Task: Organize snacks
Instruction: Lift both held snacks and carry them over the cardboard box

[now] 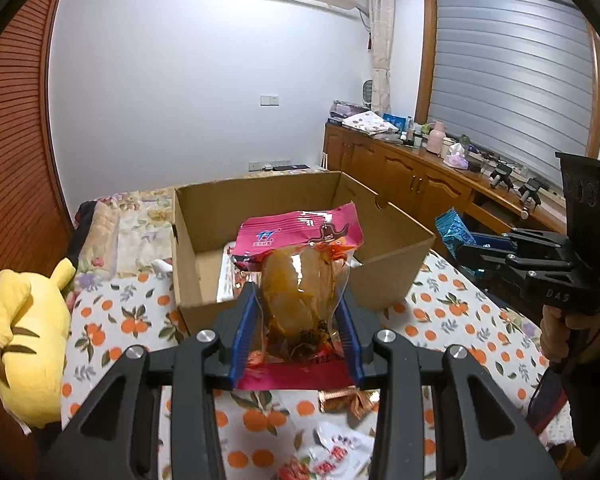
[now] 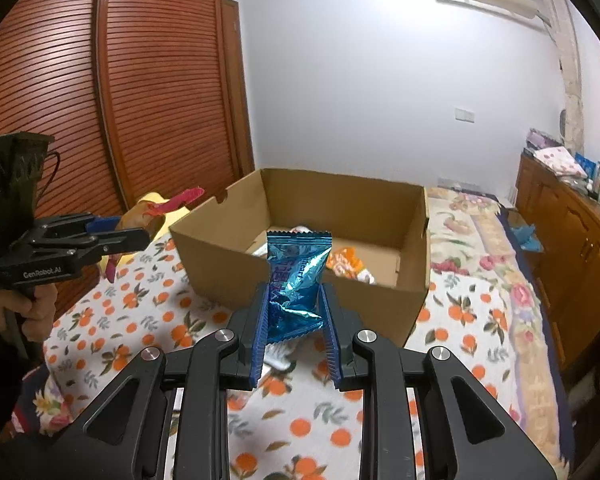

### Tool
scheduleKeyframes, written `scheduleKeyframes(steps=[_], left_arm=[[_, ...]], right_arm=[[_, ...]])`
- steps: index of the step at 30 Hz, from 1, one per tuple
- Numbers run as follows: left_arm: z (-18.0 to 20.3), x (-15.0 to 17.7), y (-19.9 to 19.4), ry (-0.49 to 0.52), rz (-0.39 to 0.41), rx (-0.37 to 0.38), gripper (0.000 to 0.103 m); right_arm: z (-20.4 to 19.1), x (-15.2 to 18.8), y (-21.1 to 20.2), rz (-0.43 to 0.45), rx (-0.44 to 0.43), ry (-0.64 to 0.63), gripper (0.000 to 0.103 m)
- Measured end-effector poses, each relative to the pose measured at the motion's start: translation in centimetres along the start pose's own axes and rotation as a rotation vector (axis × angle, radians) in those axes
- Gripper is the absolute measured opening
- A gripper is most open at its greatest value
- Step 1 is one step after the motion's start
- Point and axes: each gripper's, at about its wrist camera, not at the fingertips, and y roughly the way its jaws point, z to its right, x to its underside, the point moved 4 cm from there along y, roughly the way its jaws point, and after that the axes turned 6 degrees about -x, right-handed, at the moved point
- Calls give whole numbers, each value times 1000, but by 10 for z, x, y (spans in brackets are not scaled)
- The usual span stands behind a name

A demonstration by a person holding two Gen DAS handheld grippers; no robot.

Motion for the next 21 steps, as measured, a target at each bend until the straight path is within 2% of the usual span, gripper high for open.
scheduleKeyframes(steps=[7, 21], left_arm=[[-15, -21, 30, 0, -11, -14, 37], [-30, -40, 88, 42, -72, -40, 37]], right_arm=[[19, -18, 23, -6, -2, -11, 23], [40, -38, 83, -47, -31, -5, 23]])
